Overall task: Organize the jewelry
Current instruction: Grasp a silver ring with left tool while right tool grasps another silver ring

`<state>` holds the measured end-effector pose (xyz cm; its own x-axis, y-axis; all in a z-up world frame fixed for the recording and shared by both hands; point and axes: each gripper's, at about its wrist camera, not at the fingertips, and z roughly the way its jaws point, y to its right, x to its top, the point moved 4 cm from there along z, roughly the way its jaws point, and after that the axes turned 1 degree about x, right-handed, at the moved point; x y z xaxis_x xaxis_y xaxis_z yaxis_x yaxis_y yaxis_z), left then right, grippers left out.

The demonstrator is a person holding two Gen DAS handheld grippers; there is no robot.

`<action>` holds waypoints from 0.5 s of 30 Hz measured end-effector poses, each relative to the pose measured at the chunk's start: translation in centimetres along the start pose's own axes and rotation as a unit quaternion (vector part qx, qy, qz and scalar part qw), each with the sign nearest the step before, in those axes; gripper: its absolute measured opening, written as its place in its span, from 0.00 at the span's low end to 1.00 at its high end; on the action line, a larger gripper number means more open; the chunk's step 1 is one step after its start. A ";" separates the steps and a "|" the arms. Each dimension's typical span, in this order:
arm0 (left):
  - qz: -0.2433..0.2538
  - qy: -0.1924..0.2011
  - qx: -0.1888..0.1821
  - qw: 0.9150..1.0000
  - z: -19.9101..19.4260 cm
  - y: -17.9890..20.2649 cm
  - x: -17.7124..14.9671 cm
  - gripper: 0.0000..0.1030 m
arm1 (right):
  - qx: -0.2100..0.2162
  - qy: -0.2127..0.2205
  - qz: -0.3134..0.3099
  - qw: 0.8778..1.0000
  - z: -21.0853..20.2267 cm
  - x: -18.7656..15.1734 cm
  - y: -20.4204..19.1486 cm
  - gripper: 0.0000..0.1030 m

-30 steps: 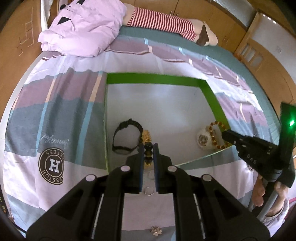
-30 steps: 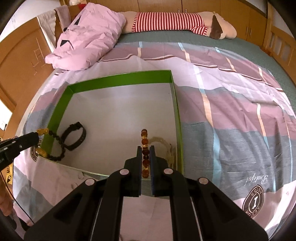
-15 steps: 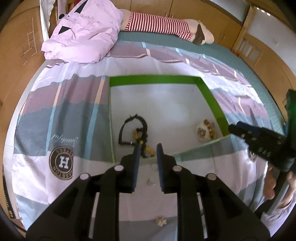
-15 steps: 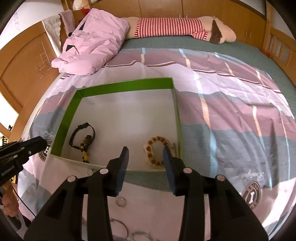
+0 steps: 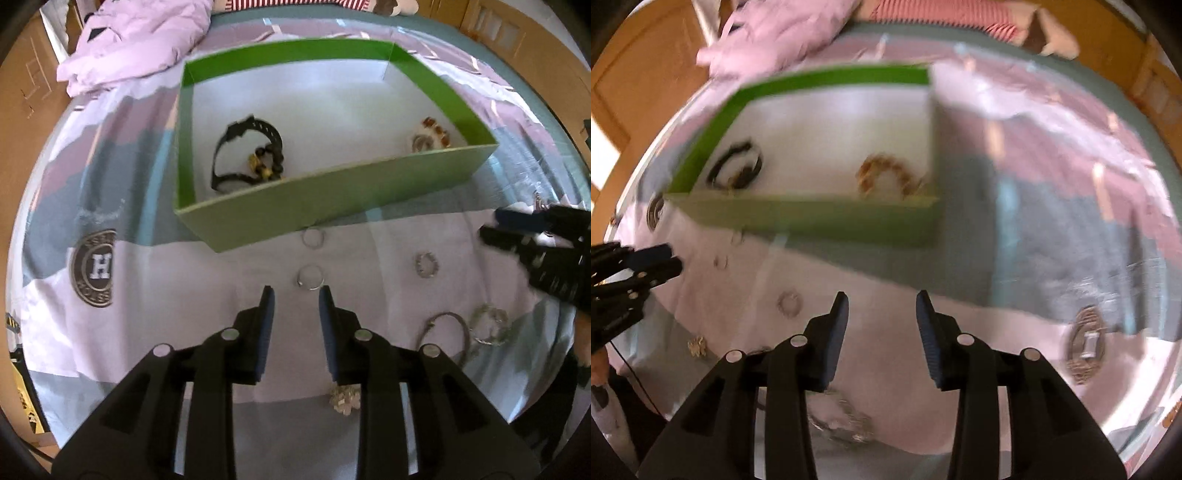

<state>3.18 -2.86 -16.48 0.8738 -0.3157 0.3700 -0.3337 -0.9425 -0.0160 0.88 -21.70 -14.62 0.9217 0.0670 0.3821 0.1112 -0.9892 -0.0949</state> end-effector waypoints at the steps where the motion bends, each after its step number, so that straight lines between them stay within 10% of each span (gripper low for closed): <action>1: -0.002 -0.003 0.003 1.000 0.6 -0.1 0.0 0.24 | 0.011 -0.005 -0.008 1.000 0.7 -0.1 -0.7 0.34; 8: -0.020 -0.019 0.008 1.000 2.1 -1.1 -0.3 0.24 | -0.004 -0.009 -0.069 0.998 4.9 -0.9 -4.5 0.31; 11: -0.022 -0.012 0.012 1.000 1.6 -1.6 -0.1 0.24 | -0.027 -0.016 -0.085 0.996 4.7 -1.0 -4.5 0.00; 15: -0.021 -0.007 0.010 1.000 1.6 -1.7 0.1 0.28 | -0.031 -0.033 -0.072 0.996 3.5 -1.3 -2.8 0.00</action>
<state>4.39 -1.51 -17.86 0.8917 -0.2780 0.3573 -0.2906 -0.9566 -0.0190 0.68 -18.56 -18.07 0.9204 0.2151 0.3264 0.2226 -0.9748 0.0147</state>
